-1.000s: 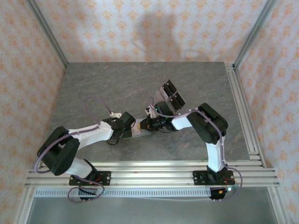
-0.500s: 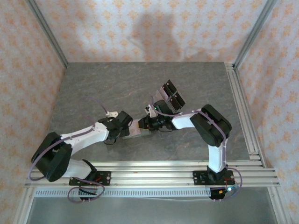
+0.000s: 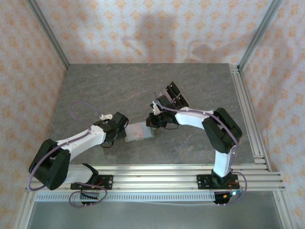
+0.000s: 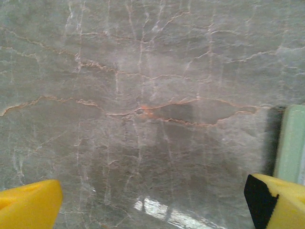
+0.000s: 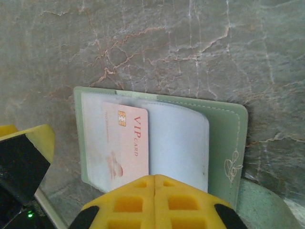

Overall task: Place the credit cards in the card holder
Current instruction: Insert the credit card into the card slot.

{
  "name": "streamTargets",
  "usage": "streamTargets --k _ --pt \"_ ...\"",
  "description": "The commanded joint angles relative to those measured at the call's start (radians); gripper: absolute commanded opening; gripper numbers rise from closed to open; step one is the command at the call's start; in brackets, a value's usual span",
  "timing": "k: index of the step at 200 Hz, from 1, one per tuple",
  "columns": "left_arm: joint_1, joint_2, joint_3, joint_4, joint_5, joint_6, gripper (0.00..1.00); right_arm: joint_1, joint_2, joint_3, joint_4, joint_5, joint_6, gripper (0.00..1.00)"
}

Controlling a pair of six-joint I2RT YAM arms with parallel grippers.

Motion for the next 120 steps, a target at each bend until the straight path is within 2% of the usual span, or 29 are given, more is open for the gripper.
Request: streamTargets --k 1,120 --pt "0.012 0.016 -0.022 -0.004 -0.018 -0.019 1.00 0.026 -0.002 0.057 -0.157 0.089 -0.059 0.00" --pt "0.015 0.059 -0.046 0.050 0.003 -0.015 1.00 0.083 0.117 0.177 -0.231 0.116 -0.082 0.00"
